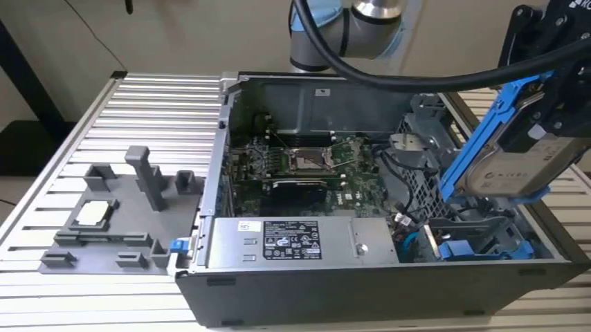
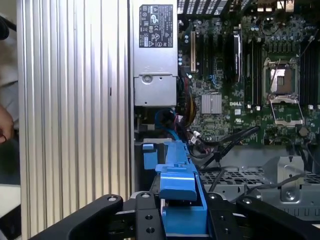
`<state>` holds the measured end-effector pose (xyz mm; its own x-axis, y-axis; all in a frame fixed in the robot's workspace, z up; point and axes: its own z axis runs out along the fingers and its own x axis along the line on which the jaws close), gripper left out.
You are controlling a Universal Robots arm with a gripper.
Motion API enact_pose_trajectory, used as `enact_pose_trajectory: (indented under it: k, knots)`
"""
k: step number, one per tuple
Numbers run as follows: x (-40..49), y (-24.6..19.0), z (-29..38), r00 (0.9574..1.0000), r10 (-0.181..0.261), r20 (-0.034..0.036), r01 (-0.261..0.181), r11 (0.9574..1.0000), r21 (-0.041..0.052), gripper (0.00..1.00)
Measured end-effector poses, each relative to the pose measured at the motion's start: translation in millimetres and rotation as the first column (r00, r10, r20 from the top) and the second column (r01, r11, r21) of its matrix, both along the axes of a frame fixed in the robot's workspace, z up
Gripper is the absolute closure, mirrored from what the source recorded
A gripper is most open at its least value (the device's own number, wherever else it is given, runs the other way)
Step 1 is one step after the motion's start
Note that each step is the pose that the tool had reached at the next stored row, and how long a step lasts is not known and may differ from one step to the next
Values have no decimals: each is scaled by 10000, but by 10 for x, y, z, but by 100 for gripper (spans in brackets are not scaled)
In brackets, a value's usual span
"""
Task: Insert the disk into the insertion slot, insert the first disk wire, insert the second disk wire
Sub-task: 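Insert the disk into the insertion slot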
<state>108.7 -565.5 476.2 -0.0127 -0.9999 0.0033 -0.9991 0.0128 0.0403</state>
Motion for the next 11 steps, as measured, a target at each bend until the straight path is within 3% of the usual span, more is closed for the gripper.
enact_pose_trajectory:
  k: [11]
  knots:
    - [38,-95,-155,9995,302,-60,-302,9995,1,67]
